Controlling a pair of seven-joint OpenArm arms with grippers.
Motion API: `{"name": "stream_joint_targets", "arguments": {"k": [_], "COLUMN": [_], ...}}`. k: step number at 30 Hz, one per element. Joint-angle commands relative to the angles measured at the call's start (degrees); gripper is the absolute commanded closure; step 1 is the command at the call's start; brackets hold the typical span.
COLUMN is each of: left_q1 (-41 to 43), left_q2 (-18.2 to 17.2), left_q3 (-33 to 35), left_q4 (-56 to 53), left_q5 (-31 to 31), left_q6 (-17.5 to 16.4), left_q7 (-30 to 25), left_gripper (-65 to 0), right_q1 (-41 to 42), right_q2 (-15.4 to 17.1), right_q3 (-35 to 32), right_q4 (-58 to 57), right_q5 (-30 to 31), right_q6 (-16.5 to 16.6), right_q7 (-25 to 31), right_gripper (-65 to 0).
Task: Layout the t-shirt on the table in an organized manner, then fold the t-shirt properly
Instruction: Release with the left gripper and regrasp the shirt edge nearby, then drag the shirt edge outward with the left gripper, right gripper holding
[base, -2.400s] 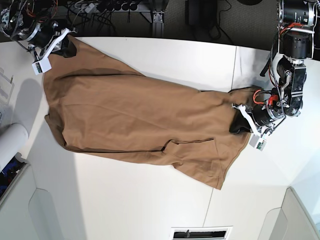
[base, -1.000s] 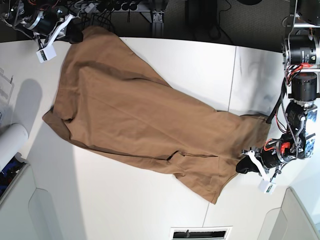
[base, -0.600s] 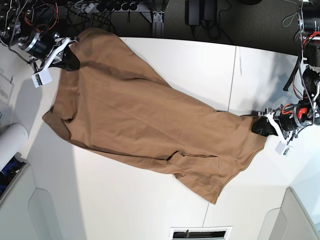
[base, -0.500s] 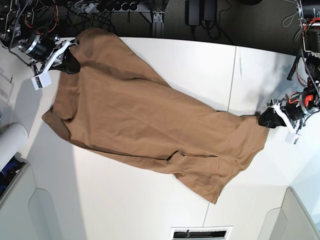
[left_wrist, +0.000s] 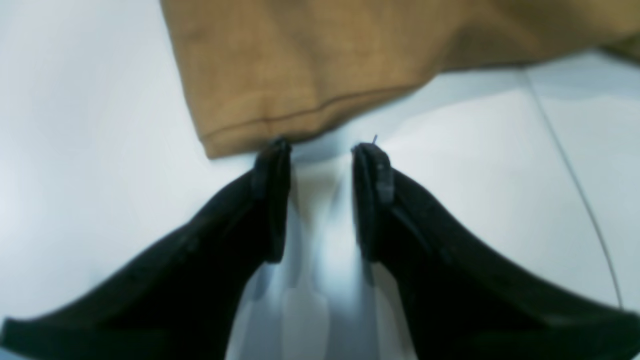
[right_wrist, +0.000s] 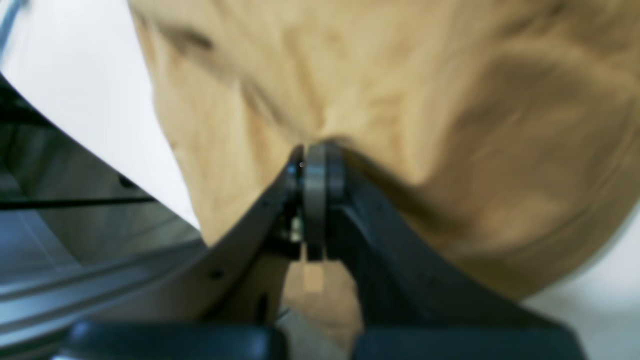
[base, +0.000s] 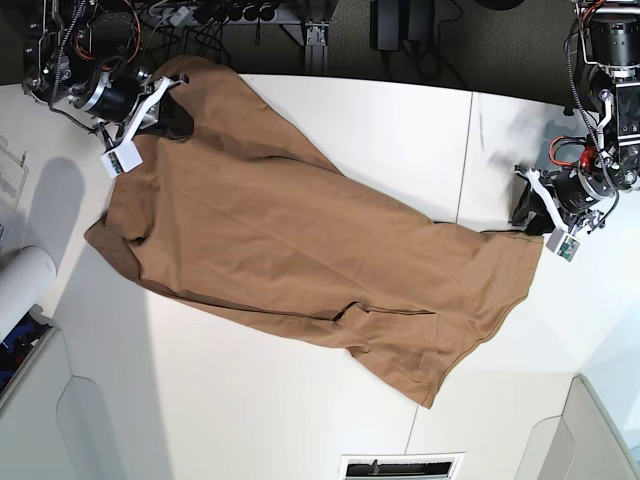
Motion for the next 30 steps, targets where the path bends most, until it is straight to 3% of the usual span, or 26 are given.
{"name": "stream_joint_targets", "arguments": {"k": [1, 10, 20, 24, 30], "left_q1": [-1.16, -1.95, -2.95, -6.12, -13.16], "left_q2": [-0.98, -1.16, -0.92, -0.76, 0.57], "left_q3": [0.66, 4.57, 8.98, 12.04, 15.93], "left_q4": [0.83, 7.39, 8.17, 8.09, 5.01], "left_q5": [0.9, 8.0, 7.74, 7.91, 7.82], "left_q6": [1.27, 10.16, 11.34, 14.47, 14.47], "left_q7": [-0.46, -0.48, -2.21, -2.19, -2.54], "left_gripper": [-24.8, -24.8, -24.7, -24.7, -24.7], "right_q1": [0.15, 0.04, 0.02, -0.13, -0.26], "right_q2": [0.76, 0.76, 0.76, 0.76, 0.76], "right_q3": [0.13, 0.13, 0.13, 0.13, 0.13], "right_q4": [0.72, 0.72, 0.72, 0.72, 0.72], "right_q5": [0.07, -0.04, -0.07, -0.09, -0.07], "right_q6": [-0.02, -0.04, -0.04, -0.04, -0.07], "right_q7": [0.87, 0.87, 0.87, 0.48, -0.02], "right_gripper": [0.0, 0.0, 0.0, 0.0, 0.0]}}
